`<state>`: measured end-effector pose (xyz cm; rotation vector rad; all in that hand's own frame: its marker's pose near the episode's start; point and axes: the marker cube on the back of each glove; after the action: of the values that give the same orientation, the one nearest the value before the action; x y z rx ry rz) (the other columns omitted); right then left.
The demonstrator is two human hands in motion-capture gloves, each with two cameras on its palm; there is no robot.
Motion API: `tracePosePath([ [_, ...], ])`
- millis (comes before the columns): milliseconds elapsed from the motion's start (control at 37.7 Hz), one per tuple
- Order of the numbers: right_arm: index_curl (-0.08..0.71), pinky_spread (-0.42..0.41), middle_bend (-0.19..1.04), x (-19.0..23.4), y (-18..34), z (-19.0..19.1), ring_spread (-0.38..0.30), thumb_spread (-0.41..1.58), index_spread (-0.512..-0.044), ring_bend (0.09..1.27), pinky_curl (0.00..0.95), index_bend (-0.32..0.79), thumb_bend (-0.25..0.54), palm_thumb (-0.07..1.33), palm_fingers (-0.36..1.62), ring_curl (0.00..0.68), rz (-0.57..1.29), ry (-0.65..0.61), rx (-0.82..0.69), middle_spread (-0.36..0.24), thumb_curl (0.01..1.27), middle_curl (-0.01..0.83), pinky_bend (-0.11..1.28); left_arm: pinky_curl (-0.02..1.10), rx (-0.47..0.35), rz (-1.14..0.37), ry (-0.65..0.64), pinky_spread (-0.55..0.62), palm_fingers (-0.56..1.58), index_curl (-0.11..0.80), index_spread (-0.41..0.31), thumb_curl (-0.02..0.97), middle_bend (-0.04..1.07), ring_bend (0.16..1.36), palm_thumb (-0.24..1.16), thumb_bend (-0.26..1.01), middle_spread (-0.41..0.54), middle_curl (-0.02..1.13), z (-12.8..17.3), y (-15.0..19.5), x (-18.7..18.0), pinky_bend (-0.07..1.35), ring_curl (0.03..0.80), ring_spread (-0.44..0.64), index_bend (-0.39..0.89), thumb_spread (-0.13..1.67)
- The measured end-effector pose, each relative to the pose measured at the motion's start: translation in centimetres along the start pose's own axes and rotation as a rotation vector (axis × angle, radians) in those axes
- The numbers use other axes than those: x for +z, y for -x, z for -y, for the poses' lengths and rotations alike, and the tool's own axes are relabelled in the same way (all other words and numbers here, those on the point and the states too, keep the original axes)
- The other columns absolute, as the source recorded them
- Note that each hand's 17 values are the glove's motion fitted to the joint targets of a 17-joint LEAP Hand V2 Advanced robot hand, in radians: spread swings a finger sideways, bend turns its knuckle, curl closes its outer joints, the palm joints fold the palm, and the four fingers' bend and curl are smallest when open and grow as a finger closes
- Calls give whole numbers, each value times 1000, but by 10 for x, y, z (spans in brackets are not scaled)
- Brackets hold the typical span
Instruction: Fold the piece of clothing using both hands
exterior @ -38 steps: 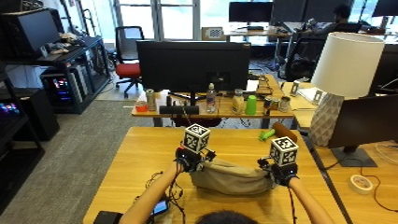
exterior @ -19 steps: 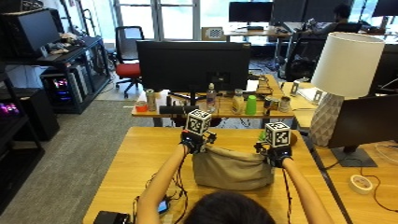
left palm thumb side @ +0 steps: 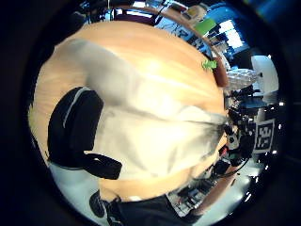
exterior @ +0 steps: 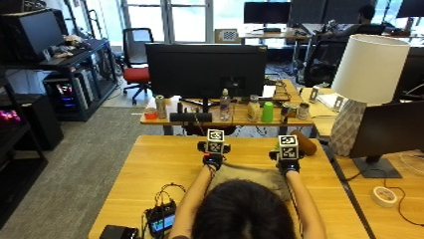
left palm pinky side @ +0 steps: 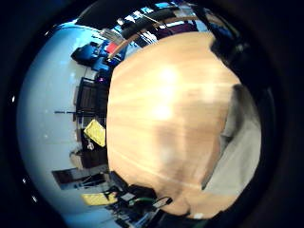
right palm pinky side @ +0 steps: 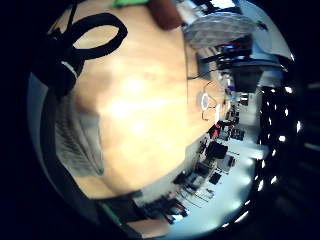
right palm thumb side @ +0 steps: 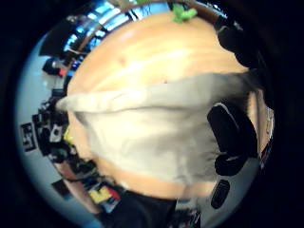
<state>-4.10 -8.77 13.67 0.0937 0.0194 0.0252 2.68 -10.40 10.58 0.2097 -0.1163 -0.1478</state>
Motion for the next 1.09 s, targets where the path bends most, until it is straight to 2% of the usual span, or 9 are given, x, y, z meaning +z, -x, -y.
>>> tracePosePath([
  [106,238,-227,247,9,-31,14,-192,1228,-303,614,434,45,-21,1030,837,456,-112,-83,41,-144,260,450,667,400,67,9,-43,-95,487,437,-154,295,129,463,550,-48,-152,499,7,-21,6,345,459,-175,136,1302],
  [318,212,-172,195,2,-30,-14,-173,1240,-310,570,410,76,-52,923,779,427,-59,64,0,-131,236,434,633,370,169,-118,-22,41,429,409,-98,250,82,484,420,-42,-20,379,-20,-40,-7,369,413,-65,158,1305],
  [504,201,-90,133,11,-37,-55,-118,1262,-354,551,417,76,-42,766,531,431,18,323,51,-94,204,401,657,392,296,-108,248,127,286,408,-73,218,47,517,291,-44,92,300,-83,-54,17,460,416,47,173,1271],
  [610,188,-53,144,36,-47,-70,-88,1276,-371,558,406,79,-38,710,495,419,57,415,152,-74,192,382,669,398,259,-129,364,184,205,397,-80,203,65,534,214,-54,133,262,-100,-63,55,505,409,113,152,1244],
  [689,109,-7,159,67,-55,-79,-43,1234,-352,676,422,-97,-71,588,474,434,109,548,259,-29,173,374,789,404,176,-145,510,285,81,388,-70,186,107,544,134,-56,158,259,-110,-69,90,510,416,198,142,1236],
  [742,51,-31,203,80,-58,-83,-54,1200,-332,769,428,-165,-67,542,519,446,153,601,334,-1,171,382,850,402,144,-123,555,336,-21,365,-64,171,140,548,64,-65,170,260,-111,-70,107,517,412,263,95,1227],
  [848,-23,-95,273,90,-56,-84,-93,1170,-287,851,423,-159,-38,533,602,446,172,604,409,9,182,398,919,385,121,-67,598,399,-57,335,-67,161,159,535,-4,-48,183,249,-114,-68,118,536,380,333,99,1208],
  [928,-31,-174,337,91,-50,-84,-135,1156,-245,902,435,-119,6,621,711,465,135,583,373,-13,210,423,955,375,135,-32,584,426,-111,311,-80,157,172,503,-45,-52,186,252,-114,-68,115,537,360,375,92,1172],
  [1087,-27,-228,399,93,-42,-73,-169,1132,-214,926,443,-87,16,703,737,479,96,473,284,-42,238,449,979,369,157,-37,541,440,-70,285,-90,152,167,536,-49,-45,191,251,-112,-71,117,544,350,409,102,1136],
])
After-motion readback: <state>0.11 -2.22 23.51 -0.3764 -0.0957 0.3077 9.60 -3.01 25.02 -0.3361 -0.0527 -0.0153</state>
